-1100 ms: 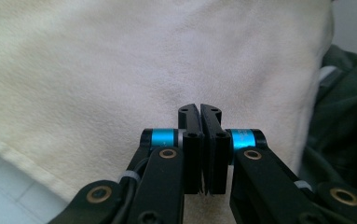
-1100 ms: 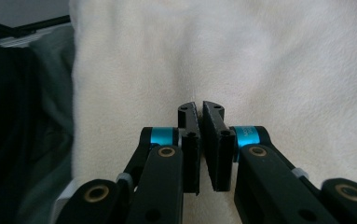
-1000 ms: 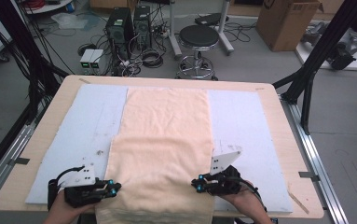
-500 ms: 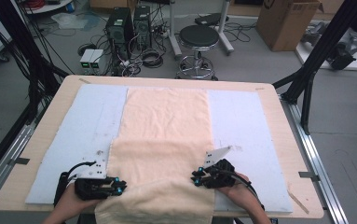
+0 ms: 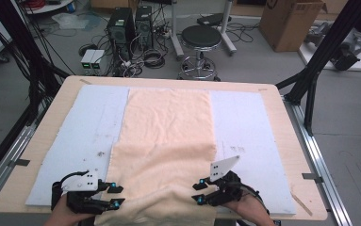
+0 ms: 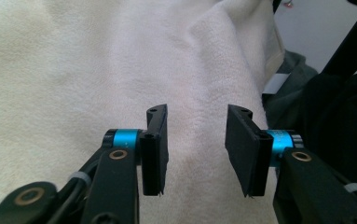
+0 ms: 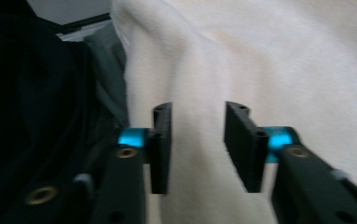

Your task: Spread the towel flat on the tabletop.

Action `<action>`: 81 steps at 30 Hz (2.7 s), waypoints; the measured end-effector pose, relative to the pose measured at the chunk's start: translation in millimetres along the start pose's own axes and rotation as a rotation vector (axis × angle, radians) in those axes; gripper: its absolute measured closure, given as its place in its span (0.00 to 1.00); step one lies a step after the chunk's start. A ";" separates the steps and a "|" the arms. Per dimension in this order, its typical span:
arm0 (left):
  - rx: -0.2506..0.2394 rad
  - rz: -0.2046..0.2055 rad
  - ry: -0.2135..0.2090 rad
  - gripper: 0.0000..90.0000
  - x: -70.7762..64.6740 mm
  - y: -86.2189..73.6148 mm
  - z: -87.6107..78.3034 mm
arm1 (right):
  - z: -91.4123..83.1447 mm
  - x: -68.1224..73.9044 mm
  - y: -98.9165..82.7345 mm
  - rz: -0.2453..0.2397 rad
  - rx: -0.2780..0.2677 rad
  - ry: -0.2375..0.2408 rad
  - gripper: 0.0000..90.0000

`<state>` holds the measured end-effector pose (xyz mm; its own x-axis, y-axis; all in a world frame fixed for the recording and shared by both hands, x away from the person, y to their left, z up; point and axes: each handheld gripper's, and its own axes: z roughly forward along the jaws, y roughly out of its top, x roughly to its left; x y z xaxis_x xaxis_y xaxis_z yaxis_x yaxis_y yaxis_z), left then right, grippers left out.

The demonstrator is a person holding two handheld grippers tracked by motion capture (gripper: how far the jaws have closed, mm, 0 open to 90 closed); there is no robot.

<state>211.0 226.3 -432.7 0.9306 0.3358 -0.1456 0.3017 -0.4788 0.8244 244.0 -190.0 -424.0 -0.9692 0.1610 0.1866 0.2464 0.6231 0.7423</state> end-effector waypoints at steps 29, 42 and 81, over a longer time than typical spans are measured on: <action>0.052 0.003 0.120 0.66 10.9 -2.7 19.3 | 19.5 -16.1 2.2 -0.021 0.076 -0.208 0.71; 0.020 0.020 0.071 0.96 -0.1 -4.5 6.4 | 10.9 -5.8 2.0 -0.027 0.024 -0.099 0.96; -0.005 -0.042 0.138 0.77 4.4 -10.8 -3.0 | 4.5 5.4 -14.3 -0.014 0.062 -0.053 0.82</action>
<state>211.2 235.4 -440.5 0.8797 0.4641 -0.1039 0.3387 -0.4581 0.8219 235.2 -194.6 -436.6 -0.9714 0.1913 0.1404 0.2339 0.6718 0.7028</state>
